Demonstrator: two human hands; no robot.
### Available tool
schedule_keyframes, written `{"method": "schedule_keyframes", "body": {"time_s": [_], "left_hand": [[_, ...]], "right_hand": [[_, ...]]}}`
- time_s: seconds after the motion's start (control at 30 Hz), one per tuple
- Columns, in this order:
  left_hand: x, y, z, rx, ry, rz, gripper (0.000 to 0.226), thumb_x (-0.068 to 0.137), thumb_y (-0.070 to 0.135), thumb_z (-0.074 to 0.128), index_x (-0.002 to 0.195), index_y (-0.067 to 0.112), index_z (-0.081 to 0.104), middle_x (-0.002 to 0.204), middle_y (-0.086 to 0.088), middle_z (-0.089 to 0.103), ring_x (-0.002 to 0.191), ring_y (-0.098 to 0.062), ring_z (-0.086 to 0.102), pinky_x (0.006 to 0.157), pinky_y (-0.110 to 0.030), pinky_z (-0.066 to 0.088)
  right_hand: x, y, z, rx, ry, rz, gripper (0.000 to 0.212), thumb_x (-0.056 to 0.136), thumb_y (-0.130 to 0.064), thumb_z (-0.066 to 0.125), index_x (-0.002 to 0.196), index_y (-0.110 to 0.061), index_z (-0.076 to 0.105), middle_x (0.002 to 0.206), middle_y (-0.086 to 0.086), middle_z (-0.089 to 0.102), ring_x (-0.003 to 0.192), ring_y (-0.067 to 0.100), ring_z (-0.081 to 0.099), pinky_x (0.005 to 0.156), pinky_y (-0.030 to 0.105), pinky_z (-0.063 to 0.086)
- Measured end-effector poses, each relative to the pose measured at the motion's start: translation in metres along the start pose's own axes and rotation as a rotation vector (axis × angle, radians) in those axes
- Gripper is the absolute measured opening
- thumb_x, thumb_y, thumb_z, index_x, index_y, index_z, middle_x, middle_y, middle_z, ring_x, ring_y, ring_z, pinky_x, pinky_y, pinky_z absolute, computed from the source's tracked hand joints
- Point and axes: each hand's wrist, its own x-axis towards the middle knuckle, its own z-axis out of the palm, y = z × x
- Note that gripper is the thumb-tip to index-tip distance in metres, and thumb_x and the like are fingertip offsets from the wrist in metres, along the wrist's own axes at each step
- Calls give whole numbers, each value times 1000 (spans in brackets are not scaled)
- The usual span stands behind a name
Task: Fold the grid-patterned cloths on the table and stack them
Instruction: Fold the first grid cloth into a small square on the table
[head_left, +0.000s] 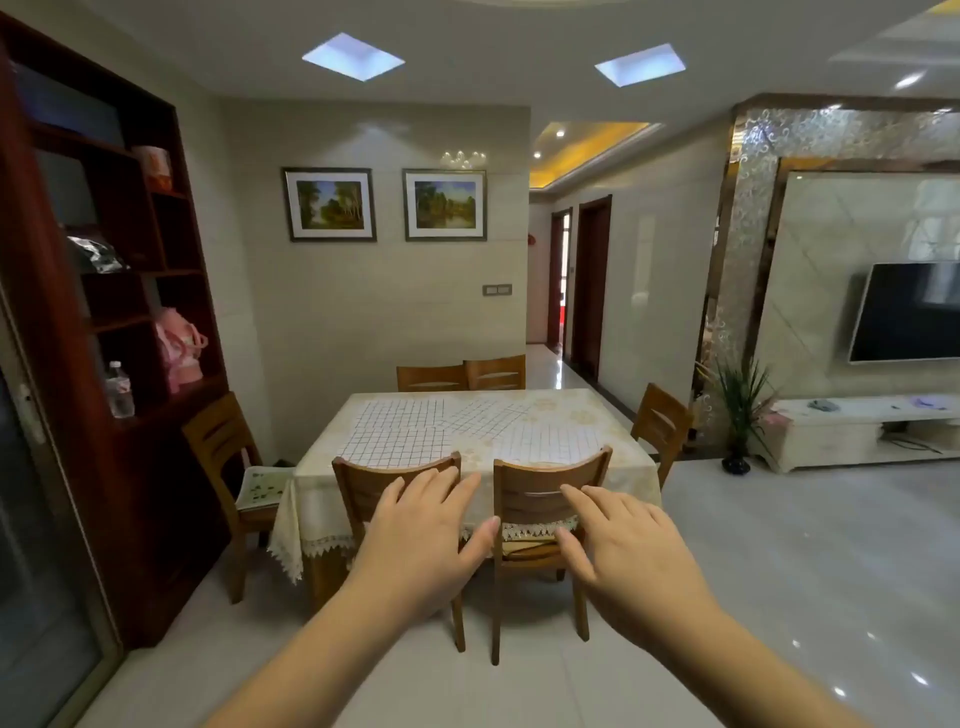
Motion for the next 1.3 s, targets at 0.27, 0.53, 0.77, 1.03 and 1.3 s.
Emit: {"method": "schedule_keyframes", "body": {"time_s": [0.27,0.53,0.77,1.03,1.3], "left_hand": [[66,38,59,28,-50,8,63,98,61,25,155,33,16,162,9,19,149,-11,13,122,-38,8],[134,76,113,28,-128,-24,63,98,60,23,155,33,15,162,7,18,149,-13,11,121,-39,9],[183,71,144,17,-144,-52,62,99,60,23,155,33,16,162,6,20,149,-13,13,120,-40,12],[242,30,189,40,-208,-42,64,97,64,22,153,35,20,159,5,28,147,-15,20,120,-45,18],[331,-43,226,55,-196,-21,66,96,64,22,153,32,20,157,5,30,146,-15,22,119,-44,20]], "right_hand": [[42,82,38,-4,16,-15,59,100,-56,23,153,-33,21,156,-10,32,143,9,28,116,30,22],[99,152,73,25,10,-14,79,85,-61,0,152,-30,27,155,-6,36,141,13,32,115,33,26],[144,174,101,66,-43,21,64,96,-56,16,154,-29,22,159,-4,28,145,14,25,117,34,22],[216,173,144,37,-96,25,59,100,-53,26,154,-28,20,159,-3,27,145,15,24,117,35,20],[314,157,187,3,-112,38,58,101,-52,27,153,-27,24,156,-6,32,144,14,27,115,33,21]]}}
